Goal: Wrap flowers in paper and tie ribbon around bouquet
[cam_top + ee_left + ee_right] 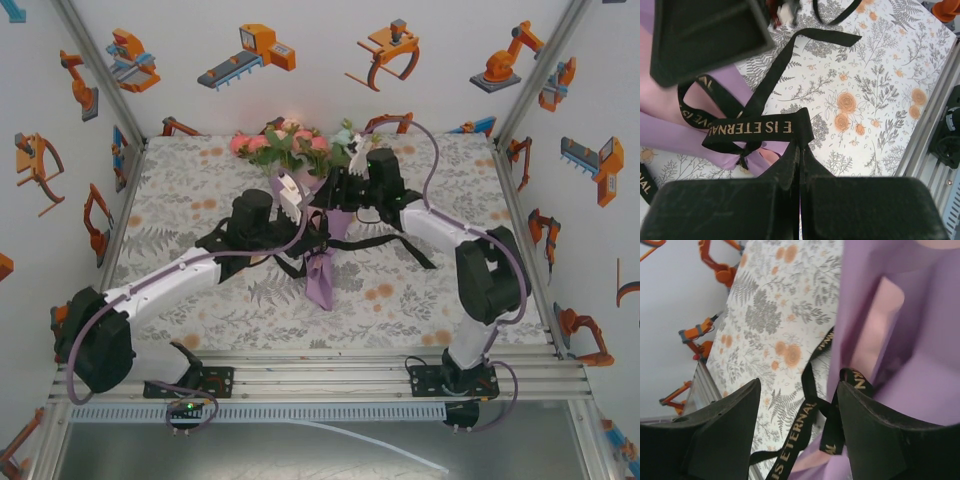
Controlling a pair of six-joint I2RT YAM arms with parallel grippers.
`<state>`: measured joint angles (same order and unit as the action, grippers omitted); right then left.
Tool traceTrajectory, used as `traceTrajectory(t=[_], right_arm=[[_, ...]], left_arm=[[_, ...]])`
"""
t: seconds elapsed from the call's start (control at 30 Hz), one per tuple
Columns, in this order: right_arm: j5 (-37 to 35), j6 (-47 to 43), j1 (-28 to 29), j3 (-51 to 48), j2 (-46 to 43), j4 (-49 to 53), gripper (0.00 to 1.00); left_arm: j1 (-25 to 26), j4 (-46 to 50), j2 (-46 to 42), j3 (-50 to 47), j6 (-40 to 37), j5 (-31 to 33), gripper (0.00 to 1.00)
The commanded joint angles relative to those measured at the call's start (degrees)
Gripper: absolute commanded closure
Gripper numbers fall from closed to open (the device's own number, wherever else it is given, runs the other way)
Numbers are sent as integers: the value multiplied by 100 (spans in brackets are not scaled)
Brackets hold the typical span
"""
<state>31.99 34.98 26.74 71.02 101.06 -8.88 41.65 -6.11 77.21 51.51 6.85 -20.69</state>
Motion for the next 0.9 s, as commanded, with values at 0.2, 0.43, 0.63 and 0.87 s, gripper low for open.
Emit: traceTrajectory(t=[0.2, 0.43, 0.63, 0.87], right_arm=[[-507, -1639, -488, 189, -444, 2103, 41], [1, -2330, -214, -780, -589, 1501, 42], [430, -3351, -81, -2056, -764, -280, 43], [152, -5081, -68, -2573, -585, -1530, 43]], left_arm=[[-16, 64, -150, -98, -27, 624, 100], [-526, 387, -971, -567, 50, 944, 100], [-596, 430, -1058, -624, 35, 933, 100], [-614, 372, -905, -519, 96, 761, 100]])
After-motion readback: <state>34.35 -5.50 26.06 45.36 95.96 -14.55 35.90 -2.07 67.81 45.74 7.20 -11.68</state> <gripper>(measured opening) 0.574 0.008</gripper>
